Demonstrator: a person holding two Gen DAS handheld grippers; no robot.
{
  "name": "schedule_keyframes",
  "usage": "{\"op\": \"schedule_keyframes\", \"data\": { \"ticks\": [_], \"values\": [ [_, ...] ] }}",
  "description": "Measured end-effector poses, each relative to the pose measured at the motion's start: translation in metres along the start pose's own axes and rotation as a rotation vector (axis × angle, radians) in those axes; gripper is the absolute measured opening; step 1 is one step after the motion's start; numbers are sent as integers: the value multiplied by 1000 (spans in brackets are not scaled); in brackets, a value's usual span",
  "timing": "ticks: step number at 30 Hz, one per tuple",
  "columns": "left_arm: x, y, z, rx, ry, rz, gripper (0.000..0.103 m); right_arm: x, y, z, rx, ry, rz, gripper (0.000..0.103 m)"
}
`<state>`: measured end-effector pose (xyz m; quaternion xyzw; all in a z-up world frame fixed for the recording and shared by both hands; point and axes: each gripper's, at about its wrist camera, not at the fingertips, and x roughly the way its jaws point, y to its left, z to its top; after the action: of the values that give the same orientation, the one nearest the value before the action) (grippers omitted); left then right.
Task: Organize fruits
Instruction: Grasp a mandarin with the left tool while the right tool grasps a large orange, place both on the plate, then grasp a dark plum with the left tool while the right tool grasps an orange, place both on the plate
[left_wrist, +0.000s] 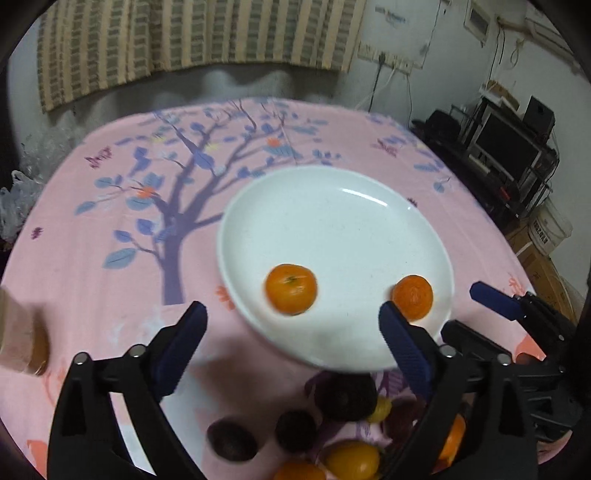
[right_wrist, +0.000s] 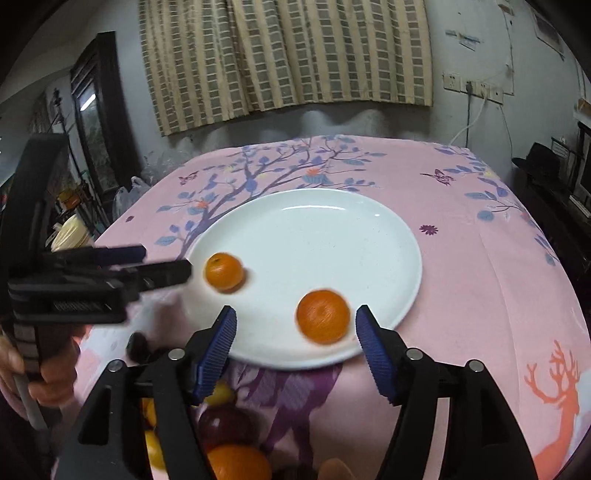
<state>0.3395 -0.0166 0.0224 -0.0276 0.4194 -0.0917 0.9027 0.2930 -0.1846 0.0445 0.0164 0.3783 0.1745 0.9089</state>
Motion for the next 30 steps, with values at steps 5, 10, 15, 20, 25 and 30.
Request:
{"op": "schedule_keyframes", "data": {
  "ticks": [5,10,15,20,25,30],
  "values": [
    [-40,21,-44,-4,-71,26,98,-15,5,-39,-5,75,80,70],
    [-43,46,-79,-56,-33,60,98,-26,17,-64,-60,119,97,70],
    [-48,67,-96,-121,-21,47,98,-29,22,-72,-94,131,87,70],
    [-51,70,-104,-124,-18,53,98,-25,24,-75,-108,148,84,64],
    [-50,70,-107,-130,-7,43,98,-24,29,-79,-135,152,113,45],
    [-43,62,-107,-101,14,3,98,-25,23,-77,-99,156,139,44]
  ]
}}
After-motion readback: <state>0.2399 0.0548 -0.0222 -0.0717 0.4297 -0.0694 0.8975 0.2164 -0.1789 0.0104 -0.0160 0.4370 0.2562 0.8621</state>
